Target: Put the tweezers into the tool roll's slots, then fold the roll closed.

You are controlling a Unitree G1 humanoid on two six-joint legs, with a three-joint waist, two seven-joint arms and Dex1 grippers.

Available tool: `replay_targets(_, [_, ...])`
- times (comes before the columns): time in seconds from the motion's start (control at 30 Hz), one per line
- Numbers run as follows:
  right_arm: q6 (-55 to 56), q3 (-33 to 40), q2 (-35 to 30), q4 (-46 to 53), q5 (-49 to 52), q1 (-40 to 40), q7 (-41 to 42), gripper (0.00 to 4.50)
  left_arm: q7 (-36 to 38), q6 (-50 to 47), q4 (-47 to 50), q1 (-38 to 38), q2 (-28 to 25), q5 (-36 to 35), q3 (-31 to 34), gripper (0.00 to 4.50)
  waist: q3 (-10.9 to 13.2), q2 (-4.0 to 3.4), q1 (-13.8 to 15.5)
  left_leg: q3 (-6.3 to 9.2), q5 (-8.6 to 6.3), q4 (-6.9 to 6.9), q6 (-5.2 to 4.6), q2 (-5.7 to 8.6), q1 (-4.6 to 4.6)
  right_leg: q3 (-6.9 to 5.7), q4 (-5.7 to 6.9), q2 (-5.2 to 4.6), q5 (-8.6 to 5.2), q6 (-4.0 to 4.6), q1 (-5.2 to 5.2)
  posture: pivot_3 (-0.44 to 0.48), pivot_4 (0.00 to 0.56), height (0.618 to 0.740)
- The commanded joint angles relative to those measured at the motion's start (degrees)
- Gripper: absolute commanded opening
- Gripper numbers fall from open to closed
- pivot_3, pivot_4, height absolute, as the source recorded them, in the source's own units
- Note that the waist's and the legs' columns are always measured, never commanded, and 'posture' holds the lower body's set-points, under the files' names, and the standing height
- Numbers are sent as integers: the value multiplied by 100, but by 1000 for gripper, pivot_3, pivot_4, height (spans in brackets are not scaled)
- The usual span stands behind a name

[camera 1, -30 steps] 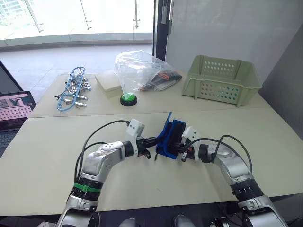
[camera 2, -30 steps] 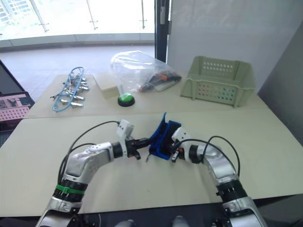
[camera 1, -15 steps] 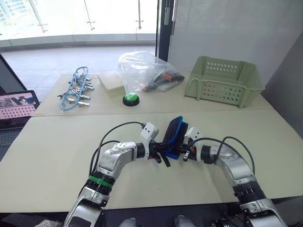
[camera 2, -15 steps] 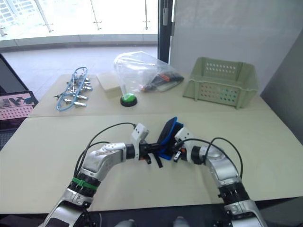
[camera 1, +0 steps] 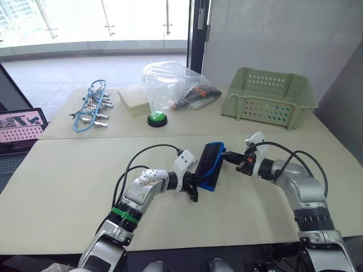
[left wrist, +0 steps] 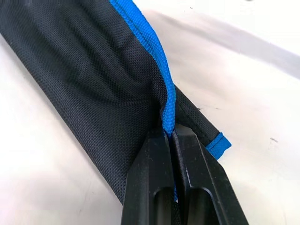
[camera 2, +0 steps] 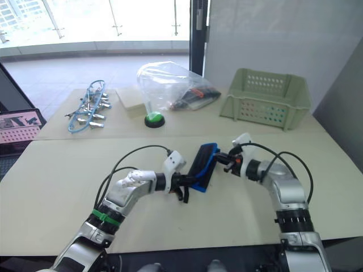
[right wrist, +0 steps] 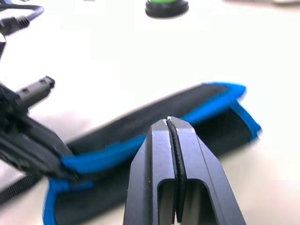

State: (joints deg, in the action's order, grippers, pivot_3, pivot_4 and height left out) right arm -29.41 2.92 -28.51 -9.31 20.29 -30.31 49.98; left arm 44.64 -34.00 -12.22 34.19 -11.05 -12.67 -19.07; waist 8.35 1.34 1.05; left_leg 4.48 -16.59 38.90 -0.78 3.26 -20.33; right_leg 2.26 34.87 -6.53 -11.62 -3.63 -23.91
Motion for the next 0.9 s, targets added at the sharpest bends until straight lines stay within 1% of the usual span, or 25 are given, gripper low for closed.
replay_targets(0.03, [-16,-16,42,202,90,-241,-13,0,52,-25,-348,-60,32,408,-504,32,0,0,10,0,0,1,0,0,-1,0,0,0,0,0,0,0,150,740])
replay_targets(0.2, [188,-661,6,-41,-527,-325,-73,0,88,27,-415,-24,91,565,-505,32,0,-1,20,1,0,1,0,0,0,-4,1,0,0,0,1,0,150,740])
replay_targets(0.33, [147,-915,-80,-300,-899,-337,-218,0,143,-115,-259,-70,121,477,-388,32,-1,-1,32,1,0,4,0,4,-1,-5,1,-4,0,-2,2,0,150,740])
replay_targets(0.43, [70,-1069,-120,-523,-1109,-314,-293,0,215,-146,-113,-104,45,399,-296,32,-1,-1,29,2,0,3,0,2,0,-5,1,-2,0,-2,1,0,150,740])
replay_targets(0.57, [80,-1179,-121,-821,-1261,-394,-322,0,308,-262,161,-151,-44,128,29,32,-1,-1,-17,1,0,3,0,1,0,-3,1,0,0,-1,-2,0,150,740])
replay_targets(0.6, [66,-1216,-125,-876,-1278,-411,-310,0,446,-343,245,-164,-87,-37,148,333,-1,-1,-29,1,0,2,0,0,0,-2,2,1,0,-1,-4,0,150,740])
replay_targets(0.7, [-11,-1339,-116,-1042,-1337,-426,-280,0,960,-467,477,-152,-458,-492,537,1254,-1,-2,-69,0,0,-3,0,-6,-2,-1,4,6,-1,0,-12,0,150,740])
replay_targets(0.77, [-57,-1372,-109,-1082,-1327,-421,-266,0,1071,-494,528,-112,-590,-665,700,1956,-1,-2,-75,0,0,-4,1,-9,-4,-1,5,8,-1,1,-16,0,150,740])
replay_targets(0.9, [-69,-1425,-97,-1161,-1334,-390,-258,0,1366,-380,631,77,-807,-1247,1380,3227,-1,-1,-71,1,1,-2,1,-8,-4,0,4,7,-1,1,-15,0,150,740])
